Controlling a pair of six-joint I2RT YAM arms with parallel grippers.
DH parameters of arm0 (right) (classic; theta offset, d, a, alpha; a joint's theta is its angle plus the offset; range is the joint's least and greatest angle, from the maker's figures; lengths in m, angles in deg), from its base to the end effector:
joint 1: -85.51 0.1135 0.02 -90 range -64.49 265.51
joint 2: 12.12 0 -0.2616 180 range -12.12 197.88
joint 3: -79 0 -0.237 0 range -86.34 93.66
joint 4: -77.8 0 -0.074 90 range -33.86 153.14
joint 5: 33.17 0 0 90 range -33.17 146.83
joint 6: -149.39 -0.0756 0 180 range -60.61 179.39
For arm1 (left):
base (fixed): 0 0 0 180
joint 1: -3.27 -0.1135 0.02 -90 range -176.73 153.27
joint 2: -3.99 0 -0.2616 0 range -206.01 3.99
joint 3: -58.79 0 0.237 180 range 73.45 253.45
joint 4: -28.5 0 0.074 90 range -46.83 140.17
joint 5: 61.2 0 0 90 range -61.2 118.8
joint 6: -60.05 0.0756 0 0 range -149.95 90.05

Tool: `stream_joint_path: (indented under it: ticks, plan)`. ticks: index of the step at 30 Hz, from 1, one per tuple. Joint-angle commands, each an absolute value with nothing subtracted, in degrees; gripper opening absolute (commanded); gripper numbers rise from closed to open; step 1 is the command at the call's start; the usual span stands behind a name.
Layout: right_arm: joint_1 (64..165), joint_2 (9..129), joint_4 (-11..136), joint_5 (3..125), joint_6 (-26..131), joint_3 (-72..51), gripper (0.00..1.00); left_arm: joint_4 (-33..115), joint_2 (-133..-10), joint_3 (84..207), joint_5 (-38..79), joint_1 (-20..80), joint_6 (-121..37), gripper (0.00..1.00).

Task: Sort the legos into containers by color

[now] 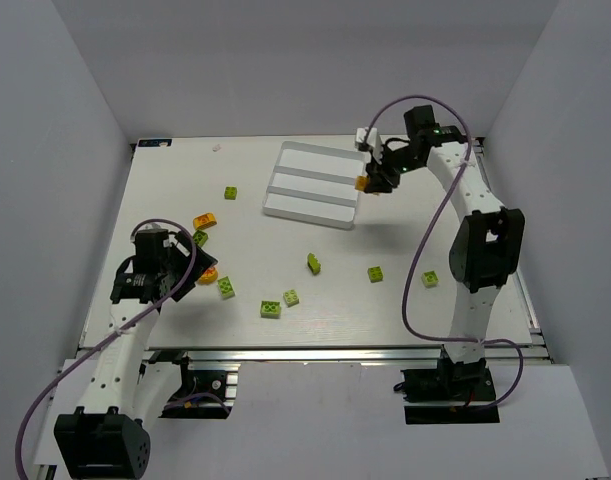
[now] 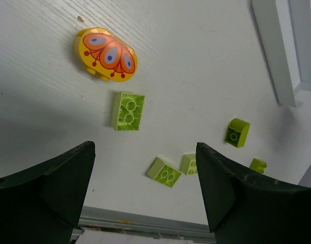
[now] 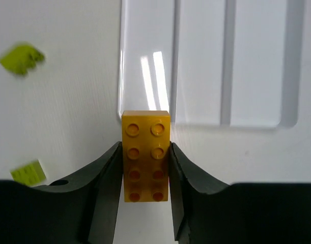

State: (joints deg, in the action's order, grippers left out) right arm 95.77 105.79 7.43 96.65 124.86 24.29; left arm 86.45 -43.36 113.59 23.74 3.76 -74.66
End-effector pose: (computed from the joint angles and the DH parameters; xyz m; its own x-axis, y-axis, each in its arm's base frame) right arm 0.4218 0.1256 0.2575 0.0208 -0.7063 -0.7076 -0.9732 0.1479 -0.1763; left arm 0.1727 -0.0081 0.2214 -0.5938 -0.6957 -0.4042 -0.4969 0.7122 -0.4959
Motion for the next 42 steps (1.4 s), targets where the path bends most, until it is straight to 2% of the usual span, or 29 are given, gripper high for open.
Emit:
stream_joint_path:
  ticks: [1,4,7,14,19,20,24,34,39,42]
  plan:
    - [102.28,103.10,21.33,99.91,106.62,22.21,0.00,85.27,-44.70,115.20,26.07,3.80,-77.06,0.89]
    - [105.72,107.13,28.40,96.13,95.29,25.35,0.00,84.74,-45.67,114.93,26.16,3.80,-77.59,0.90]
    - [107.83,113.01,29.21,94.89,88.60,31.95,0.00,84.82,-45.67,114.93,26.42,3.80,-77.76,0.90]
    - [110.03,119.19,31.23,89.97,87.42,33.89,0.08,86.49,-42.68,113.88,27.04,3.80,-78.47,0.90]
    - [110.73,120.07,31.06,88.21,90.67,32.49,0.21,87.02,-40.66,112.21,26.69,3.80,-78.82,0.90]
    - [110.91,120.25,30.97,87.69,91.29,32.23,0.28,87.02,-40.57,111.86,26.43,3.80,-78.82,0.90]
    - [111.43,120.51,29.83,87.60,92.78,31.35,0.41,86.85,-40.57,111.07,25.72,3.80,-79.26,0.90]
    - [111.44,119.63,29.74,86.37,93.58,30.20,0.60,85.35,-43.73,110.89,25.99,3.80,-80.66,0.90]
    - [110.56,114.39,30.09,87.15,92.62,29.16,0.57,86.23,-47.86,111.86,27.39,3.80,-84.08,0.89]
    - [108.98,105.45,36.48,88.03,89.55,20.65,0.46,86.67,-50.67,112.47,30.36,3.80,-87.85,0.87]
